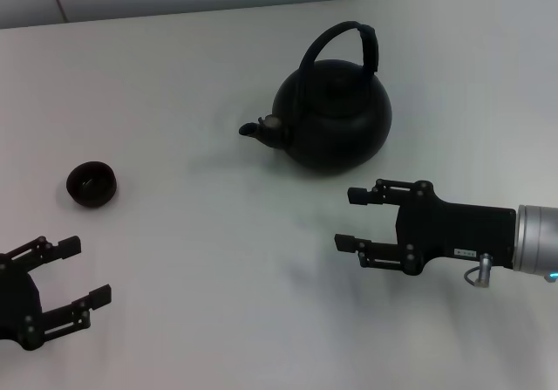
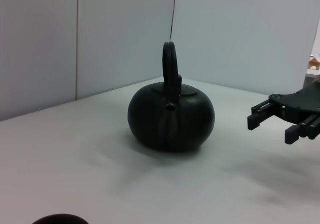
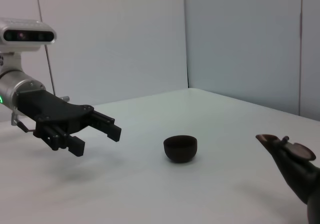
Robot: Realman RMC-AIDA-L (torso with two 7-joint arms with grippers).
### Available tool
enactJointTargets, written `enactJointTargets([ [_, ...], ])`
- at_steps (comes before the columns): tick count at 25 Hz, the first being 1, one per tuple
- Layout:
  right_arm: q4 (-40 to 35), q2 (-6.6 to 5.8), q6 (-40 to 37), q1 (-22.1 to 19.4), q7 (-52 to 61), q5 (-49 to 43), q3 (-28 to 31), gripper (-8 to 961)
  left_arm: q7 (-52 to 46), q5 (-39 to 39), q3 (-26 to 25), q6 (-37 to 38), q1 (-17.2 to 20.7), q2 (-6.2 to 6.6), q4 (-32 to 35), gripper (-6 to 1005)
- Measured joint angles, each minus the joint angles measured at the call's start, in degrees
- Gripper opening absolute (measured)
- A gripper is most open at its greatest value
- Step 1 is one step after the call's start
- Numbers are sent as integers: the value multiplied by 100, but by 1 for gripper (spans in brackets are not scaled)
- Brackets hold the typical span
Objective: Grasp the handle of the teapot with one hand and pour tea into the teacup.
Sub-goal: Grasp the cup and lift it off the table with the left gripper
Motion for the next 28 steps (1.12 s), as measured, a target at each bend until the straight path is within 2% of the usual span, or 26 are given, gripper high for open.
enactJointTargets([
  [17, 1, 0, -9, 91, -1, -1, 0, 675, 0, -6, -61, -4, -44, -48, 3, 800],
  [20, 0, 0, -10, 95, 9, -1, 0, 676, 44, -12, -481, -69, -49, -180, -12, 800],
  [25, 12, 0, -10, 107, 9, 85, -2, 676, 373, -12, -1523, -495, -40, -591, -11, 800],
  [28, 0, 0, -38, 121, 25, 90, -1, 676, 576, -23, -1848, -760, -63, -781, -14, 800],
])
